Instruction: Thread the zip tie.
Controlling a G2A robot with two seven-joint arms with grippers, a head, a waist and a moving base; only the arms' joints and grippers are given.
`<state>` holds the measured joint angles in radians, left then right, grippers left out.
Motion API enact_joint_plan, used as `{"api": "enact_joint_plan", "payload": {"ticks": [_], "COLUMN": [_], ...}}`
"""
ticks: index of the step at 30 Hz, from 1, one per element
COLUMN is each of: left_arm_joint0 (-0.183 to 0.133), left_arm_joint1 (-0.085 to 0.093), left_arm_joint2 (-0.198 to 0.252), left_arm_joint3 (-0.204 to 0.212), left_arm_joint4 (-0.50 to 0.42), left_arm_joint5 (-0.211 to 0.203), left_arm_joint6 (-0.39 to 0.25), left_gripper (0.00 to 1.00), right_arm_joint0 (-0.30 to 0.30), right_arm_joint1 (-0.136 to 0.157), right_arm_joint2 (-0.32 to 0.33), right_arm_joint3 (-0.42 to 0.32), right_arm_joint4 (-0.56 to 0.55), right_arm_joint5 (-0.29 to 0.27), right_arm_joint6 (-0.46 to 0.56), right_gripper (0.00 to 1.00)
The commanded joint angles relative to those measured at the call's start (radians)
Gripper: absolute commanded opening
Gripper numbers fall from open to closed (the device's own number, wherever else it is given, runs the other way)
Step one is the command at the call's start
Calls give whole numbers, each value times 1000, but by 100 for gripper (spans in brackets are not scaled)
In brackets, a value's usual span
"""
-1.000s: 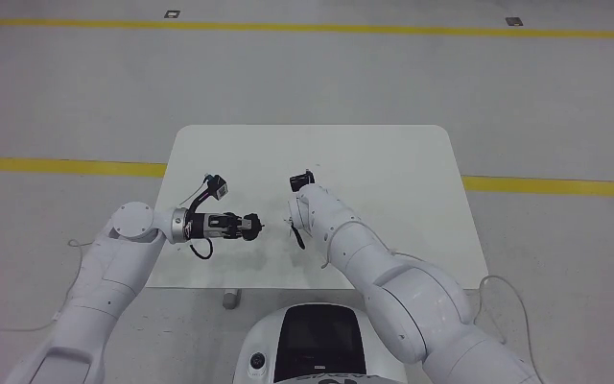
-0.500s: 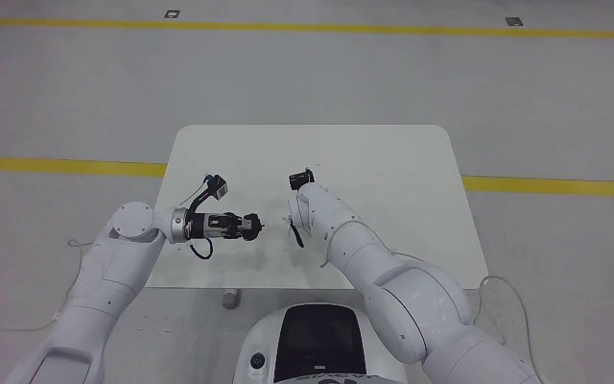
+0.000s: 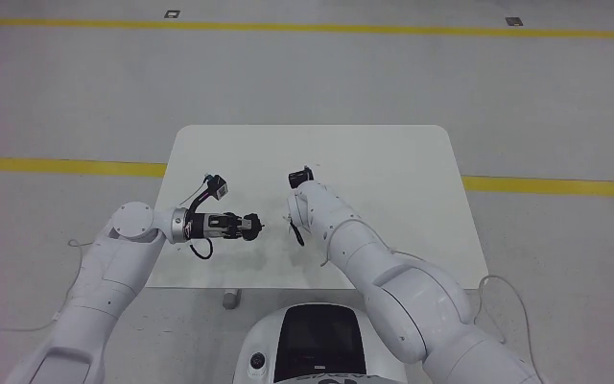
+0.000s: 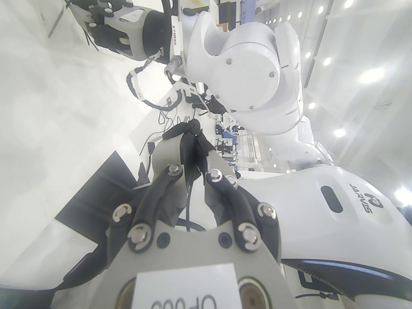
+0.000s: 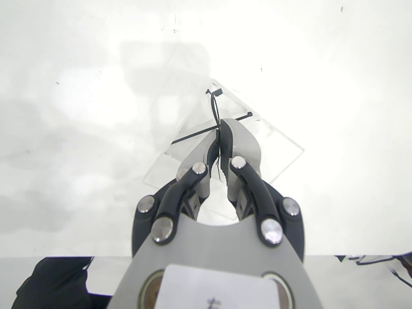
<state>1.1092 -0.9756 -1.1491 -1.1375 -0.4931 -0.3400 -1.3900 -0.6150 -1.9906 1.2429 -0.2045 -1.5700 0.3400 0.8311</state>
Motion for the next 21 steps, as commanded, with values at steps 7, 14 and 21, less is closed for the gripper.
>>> {"api": "enact_joint_plan", "payload": {"ticks": [7,14,21], "left_arm_joint0": [0,0,0], "left_arm_joint1": [0,0,0], "left_arm_joint2": [0,0,0], "left_arm_joint3": [0,0,0], "left_arm_joint4": [0,0,0], "left_arm_joint5": [0,0,0], "left_arm_joint6": [0,0,0], "left_gripper": [0,0,0], "right_arm_joint0": [-8,-10,-16], "right_arm_joint1": [2,6,15], "right_arm_joint2": [-30,-67,-93], "right_arm_joint3": [-25,-44,-69], "right_arm_joint4": [0,7,39], "right_arm_joint5": [-2,-30,-61], "right_arm_joint6": [34,86,106], "right_gripper": [0,0,0]}}
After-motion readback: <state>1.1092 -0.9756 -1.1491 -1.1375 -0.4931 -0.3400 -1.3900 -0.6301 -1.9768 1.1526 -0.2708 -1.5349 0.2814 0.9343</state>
